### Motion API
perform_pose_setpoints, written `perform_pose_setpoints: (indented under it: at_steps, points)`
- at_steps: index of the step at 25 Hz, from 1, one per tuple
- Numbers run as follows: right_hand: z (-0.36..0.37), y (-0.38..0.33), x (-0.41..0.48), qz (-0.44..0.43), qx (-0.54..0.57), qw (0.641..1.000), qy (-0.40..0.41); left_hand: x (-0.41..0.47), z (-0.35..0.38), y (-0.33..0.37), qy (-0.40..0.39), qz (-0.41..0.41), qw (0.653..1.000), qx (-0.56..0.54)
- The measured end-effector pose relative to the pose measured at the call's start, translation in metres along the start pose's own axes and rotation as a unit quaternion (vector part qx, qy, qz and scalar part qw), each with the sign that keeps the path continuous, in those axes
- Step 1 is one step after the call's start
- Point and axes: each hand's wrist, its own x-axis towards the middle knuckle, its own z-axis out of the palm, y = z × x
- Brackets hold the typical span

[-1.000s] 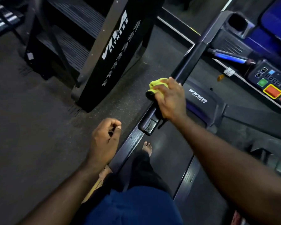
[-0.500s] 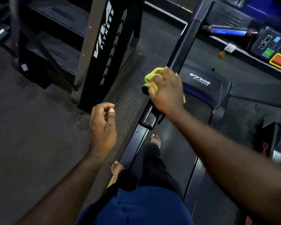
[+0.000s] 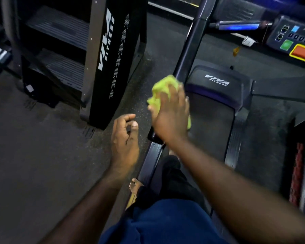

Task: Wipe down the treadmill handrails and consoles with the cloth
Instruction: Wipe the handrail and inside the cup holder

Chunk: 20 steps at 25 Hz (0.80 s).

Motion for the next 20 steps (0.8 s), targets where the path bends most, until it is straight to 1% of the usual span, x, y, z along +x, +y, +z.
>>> perform_pose_setpoints:
  at_steps: [1, 2, 3, 4, 6, 7, 8, 9, 11, 12, 13, 14, 15, 16, 18, 19, 20]
  points:
    - [0.001, -0.007, -0.032, -0.017, 0.028, 0.999, 0.005, 0.005, 0.003, 0.002, -0.009, 0.009, 1.0, 0.007]
    - [0.001, -0.005, -0.049, -0.044, 0.034, 0.998, -0.012, 0.01, 0.008, 0.002, -0.022, 0.016, 0.999, 0.019]
    - [0.003, 0.002, -0.043, -0.063, 0.037, 0.997, -0.023, 0.015, 0.013, 0.003, -0.036, 0.018, 0.999, 0.033]
    - [0.003, 0.012, -0.014, -0.051, 0.048, 0.997, -0.02, 0.019, 0.018, 0.005, -0.054, 0.013, 0.998, 0.043]
    - [-0.001, 0.034, 0.072, 0.03, 0.045, 0.998, -0.01, 0.021, 0.028, 0.008, -0.077, 0.006, 0.996, 0.048]
    - [-0.003, 0.047, 0.111, 0.049, 0.032, 0.998, -0.002, 0.02, 0.035, 0.01, -0.08, -0.006, 0.996, 0.049]
    - [-0.005, 0.053, 0.131, 0.067, 0.027, 0.997, 0.002, 0.019, 0.04, 0.011, -0.08, -0.024, 0.995, 0.047]
    - [-0.002, 0.05, 0.128, 0.082, 0.036, 0.996, 0.009, 0.018, 0.044, 0.01, -0.073, -0.041, 0.996, 0.036]
    - [-0.003, 0.018, 0.061, 0.109, 0.059, 0.992, 0.026, 0.016, 0.044, 0.006, -0.031, -0.058, 0.998, -0.013]
    - [-0.003, -0.001, 0.011, 0.097, 0.077, 0.992, 0.02, 0.018, 0.043, 0.004, -0.003, -0.06, 0.998, -0.033]
    - [-0.002, -0.011, -0.032, 0.061, 0.101, 0.993, 0.015, 0.022, 0.042, 0.001, 0.016, -0.063, 0.997, -0.036]
    - [-0.001, -0.012, -0.051, 0.028, 0.099, 0.995, 0.003, 0.026, 0.04, -0.002, 0.021, -0.065, 0.997, -0.031]
    - [0.002, -0.004, -0.041, 0.0, 0.092, 0.996, -0.007, 0.03, 0.039, -0.003, 0.01, -0.064, 0.998, -0.026]
    - [0.001, 0.01, -0.006, -0.003, 0.093, 0.996, 0.0, 0.034, 0.038, -0.003, -0.006, -0.064, 0.998, -0.022]
    - [0.0, 0.037, 0.082, 0.02, 0.073, 0.997, 0.014, 0.038, 0.036, -0.005, -0.01, -0.059, 0.998, -0.026]
    - [-0.001, 0.049, 0.113, 0.028, 0.052, 0.998, 0.027, 0.038, 0.035, -0.005, -0.006, -0.055, 0.998, -0.029]
    - [-0.001, 0.055, 0.126, 0.043, 0.05, 0.997, 0.037, 0.038, 0.035, -0.004, -0.002, -0.055, 0.998, -0.034]
